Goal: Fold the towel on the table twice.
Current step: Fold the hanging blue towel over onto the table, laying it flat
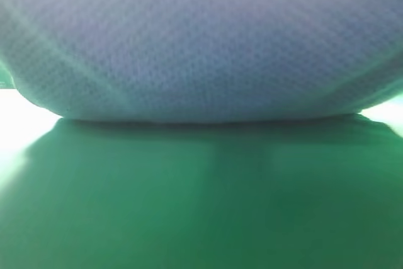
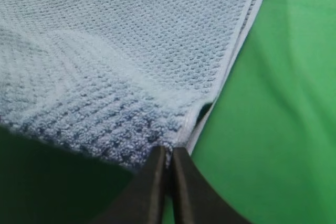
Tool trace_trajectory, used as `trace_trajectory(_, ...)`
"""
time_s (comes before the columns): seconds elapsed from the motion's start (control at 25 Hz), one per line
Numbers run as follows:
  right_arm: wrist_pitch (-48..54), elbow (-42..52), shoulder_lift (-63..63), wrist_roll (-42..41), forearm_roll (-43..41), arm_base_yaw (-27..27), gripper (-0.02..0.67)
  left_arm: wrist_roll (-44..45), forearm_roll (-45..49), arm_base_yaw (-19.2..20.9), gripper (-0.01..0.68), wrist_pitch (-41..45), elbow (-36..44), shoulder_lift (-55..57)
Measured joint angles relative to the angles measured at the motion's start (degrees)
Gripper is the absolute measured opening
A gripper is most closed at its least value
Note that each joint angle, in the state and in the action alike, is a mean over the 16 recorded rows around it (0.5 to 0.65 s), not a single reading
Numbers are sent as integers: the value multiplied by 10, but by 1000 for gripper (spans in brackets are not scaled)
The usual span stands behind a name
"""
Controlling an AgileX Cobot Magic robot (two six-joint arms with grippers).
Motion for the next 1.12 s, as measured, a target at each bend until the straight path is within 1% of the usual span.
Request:
trace_trajectory(0.24,9,30,-32,7,4,0,0,24,-43,0,0,-15,51,-17)
trace_trajectory(0.52,-45,43,-13,9,10,0,0,33,-75,0,0,-68,70,1)
trace_trajectory(0.76,-126,32,56,9,13,0,0,66,-129,0,0,-129,71,49)
trace_trajectory(0.96,-185,3,137,9,15,0,0,128,-205,0,0,-170,61,103)
trace_trajectory(1.12,-223,-30,204,9,16,0,0,183,-263,0,0,-192,36,148)
